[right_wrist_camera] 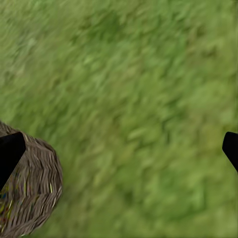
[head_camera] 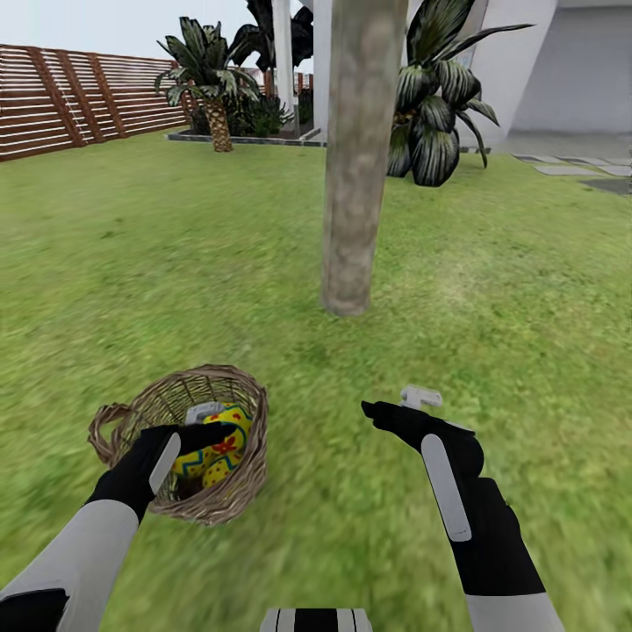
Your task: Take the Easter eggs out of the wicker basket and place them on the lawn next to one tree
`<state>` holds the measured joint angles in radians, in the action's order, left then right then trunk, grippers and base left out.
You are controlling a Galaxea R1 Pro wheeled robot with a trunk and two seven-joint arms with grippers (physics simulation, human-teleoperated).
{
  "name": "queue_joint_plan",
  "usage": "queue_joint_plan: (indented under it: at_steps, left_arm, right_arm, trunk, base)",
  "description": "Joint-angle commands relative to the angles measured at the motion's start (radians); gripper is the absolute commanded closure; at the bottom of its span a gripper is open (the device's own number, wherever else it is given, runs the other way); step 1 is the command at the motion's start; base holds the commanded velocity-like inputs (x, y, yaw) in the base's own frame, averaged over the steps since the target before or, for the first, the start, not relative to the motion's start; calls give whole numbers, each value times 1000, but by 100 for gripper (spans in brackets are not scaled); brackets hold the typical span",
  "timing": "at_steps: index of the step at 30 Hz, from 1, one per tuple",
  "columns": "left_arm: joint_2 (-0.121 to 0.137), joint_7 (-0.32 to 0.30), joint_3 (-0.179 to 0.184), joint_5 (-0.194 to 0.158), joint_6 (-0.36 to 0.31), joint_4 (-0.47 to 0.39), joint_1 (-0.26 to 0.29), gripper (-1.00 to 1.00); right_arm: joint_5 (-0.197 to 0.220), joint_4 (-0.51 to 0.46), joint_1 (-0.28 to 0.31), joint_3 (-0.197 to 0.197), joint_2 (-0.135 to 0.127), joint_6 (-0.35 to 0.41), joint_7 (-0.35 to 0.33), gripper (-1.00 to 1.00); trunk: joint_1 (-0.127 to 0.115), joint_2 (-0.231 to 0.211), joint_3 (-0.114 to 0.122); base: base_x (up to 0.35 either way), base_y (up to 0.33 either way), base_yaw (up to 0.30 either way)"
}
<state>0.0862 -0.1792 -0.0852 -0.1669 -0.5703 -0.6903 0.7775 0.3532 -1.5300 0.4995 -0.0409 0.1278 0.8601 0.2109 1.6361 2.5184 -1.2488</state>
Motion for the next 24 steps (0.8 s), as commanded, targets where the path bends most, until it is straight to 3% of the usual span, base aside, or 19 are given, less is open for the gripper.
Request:
queue_joint_plan:
  at_steps: [1, 24]
  left_arm:
    - [0, -2, -3, -5, -14, -1, 0, 100]
    - [4, -2, -2, -3, -116, 0, 6, 100]
  right_arm:
    - [10, -1, 1, -1, 1, 3, 10, -100]
    - [10, -1, 1, -2, 1, 3, 10, -100]
  trunk:
    - [-1, 0, 3]
    - [-11, -5, 92]
  base:
    - [0, 0, 0]
    - [0, 0, 0]
